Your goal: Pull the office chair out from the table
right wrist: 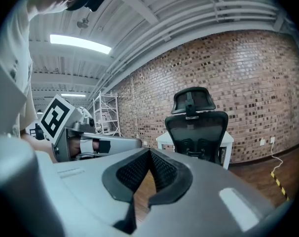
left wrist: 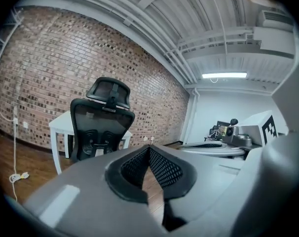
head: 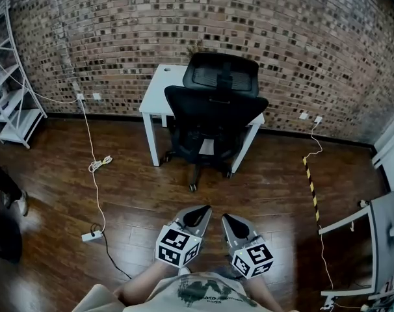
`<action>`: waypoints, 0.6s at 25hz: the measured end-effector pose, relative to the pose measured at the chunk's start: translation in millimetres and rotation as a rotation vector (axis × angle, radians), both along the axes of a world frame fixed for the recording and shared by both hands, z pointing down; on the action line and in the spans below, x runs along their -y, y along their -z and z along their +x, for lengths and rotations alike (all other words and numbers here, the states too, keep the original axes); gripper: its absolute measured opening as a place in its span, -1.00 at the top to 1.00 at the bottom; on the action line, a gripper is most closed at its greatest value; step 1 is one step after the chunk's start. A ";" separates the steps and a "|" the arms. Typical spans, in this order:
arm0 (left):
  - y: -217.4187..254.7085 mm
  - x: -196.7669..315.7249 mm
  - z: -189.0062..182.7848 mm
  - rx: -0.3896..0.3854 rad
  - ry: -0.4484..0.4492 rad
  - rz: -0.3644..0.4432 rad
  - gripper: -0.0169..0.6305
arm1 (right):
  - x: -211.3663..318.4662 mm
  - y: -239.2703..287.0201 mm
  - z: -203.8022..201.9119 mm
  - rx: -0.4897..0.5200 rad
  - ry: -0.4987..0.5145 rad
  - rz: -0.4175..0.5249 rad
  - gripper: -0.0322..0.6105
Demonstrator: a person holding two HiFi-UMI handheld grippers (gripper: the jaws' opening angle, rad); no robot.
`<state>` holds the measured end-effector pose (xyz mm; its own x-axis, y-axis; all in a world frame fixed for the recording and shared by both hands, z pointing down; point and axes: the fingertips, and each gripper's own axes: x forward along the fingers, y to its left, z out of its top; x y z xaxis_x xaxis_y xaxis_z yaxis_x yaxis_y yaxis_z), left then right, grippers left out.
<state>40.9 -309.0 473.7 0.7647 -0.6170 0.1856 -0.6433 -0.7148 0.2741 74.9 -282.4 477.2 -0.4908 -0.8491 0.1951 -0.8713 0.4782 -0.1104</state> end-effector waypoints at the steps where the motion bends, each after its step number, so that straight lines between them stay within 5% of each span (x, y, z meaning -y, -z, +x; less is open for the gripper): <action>1: -0.4 4.9 -1.5 -0.005 0.001 -0.003 0.92 | 6.4 2.5 0.9 0.004 -0.003 0.006 0.90; 9: -10.2 58.8 -1.5 -0.002 0.007 -0.010 0.92 | 69.7 -1.5 12.9 0.014 0.019 0.025 0.90; 15: 14.1 138.4 10.9 -0.006 0.026 0.062 0.91 | 151.0 8.4 25.3 0.047 0.071 0.062 0.90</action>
<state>51.8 -447.4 459.7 0.7493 -0.6469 0.1416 -0.6603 -0.7136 0.2339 100.2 -433.4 468.8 -0.5575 -0.8217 0.1186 -0.8296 0.5458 -0.1181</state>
